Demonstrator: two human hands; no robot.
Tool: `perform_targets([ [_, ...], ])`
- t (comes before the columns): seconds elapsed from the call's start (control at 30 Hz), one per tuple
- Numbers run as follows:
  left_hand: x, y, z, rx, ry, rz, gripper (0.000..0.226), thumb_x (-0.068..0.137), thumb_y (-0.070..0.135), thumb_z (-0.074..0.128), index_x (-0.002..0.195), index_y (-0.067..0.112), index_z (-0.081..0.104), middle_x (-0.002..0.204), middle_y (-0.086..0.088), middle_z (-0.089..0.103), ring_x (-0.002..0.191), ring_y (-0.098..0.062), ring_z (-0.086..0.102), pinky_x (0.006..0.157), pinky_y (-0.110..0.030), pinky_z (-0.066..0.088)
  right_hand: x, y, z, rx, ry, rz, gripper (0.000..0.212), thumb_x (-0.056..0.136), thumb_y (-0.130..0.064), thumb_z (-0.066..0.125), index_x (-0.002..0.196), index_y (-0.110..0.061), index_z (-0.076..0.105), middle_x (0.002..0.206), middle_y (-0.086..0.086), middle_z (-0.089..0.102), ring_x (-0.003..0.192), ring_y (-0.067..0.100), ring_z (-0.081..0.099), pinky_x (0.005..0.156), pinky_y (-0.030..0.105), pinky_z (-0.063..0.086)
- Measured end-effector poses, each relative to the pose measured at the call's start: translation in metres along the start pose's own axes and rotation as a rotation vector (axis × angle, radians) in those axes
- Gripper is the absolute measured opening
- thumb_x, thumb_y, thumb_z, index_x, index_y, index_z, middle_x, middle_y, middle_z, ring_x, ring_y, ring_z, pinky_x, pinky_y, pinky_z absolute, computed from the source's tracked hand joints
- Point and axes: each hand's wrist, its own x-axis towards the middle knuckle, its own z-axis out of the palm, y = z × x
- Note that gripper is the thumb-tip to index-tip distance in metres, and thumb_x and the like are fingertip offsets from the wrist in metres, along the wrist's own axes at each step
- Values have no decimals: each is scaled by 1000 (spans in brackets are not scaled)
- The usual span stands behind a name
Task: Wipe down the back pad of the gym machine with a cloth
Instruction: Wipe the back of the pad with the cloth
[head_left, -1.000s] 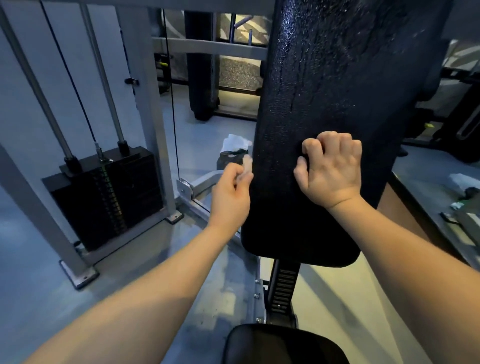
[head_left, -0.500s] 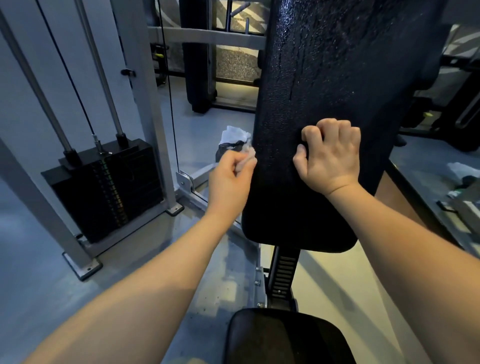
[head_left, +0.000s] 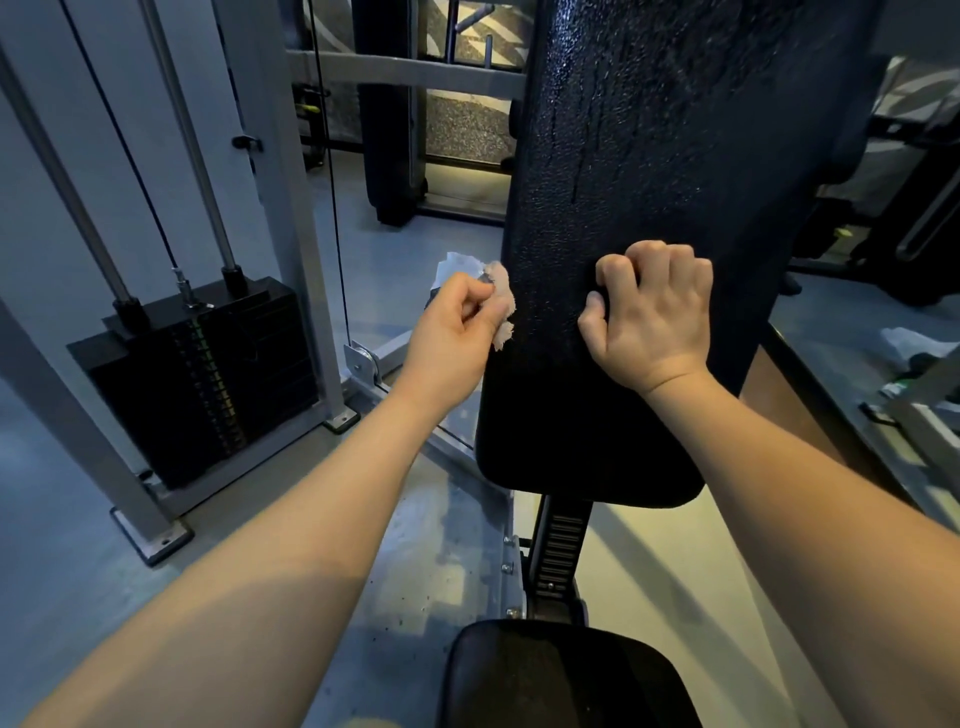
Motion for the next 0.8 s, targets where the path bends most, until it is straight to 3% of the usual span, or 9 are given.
perform_targets([
  [0.13,-2,-10,10,-73,105,17,27,95,17,69,80,21,47,75,-11,56,70,-12,49,69,-32,43,0,0,1,-10,18,-8,29,93,-39,50,109,-16,54,111,15,53,99,35,40,80,46,28],
  [0.27,-11,-19,25,-121,266,5,32,89,19,75,72,30,51,78,-11,67,74,-13,59,74,-40,52,0,0,1,-4,17,-8,30,93,-40,50,109,-15,56,111,15,53,99,36,42,80,45,30],
  [0.37,0,-7,32,-149,380,-49,31,87,20,78,67,26,55,70,-13,65,66,-12,55,67,-38,50,0,1,2,-1,18,-11,31,93,-40,49,110,-15,57,111,14,53,99,35,42,80,45,31],
  [0.5,13,3,31,-127,389,-73,28,88,20,77,66,23,59,62,-3,61,61,-12,52,63,-40,50,-1,1,3,-1,35,-19,31,92,-41,50,109,-16,58,109,14,53,98,34,41,79,46,31],
  [0.63,29,21,30,-148,422,-50,26,86,24,79,65,23,62,66,-6,68,61,-10,58,64,-39,52,0,2,1,5,37,-18,30,92,-41,50,109,-16,58,109,13,53,98,33,42,79,45,32],
  [0.73,59,45,28,-139,416,-10,22,85,19,79,68,15,66,51,11,60,50,2,54,56,-22,45,0,2,3,0,74,-27,29,91,-39,52,106,-15,59,106,13,54,96,33,43,77,46,32],
  [0.8,73,57,26,-128,411,34,23,84,17,79,66,15,65,50,13,58,49,4,53,56,-19,44,0,2,4,-1,80,-33,30,90,-39,52,106,-15,60,106,13,54,95,33,43,77,46,32],
])
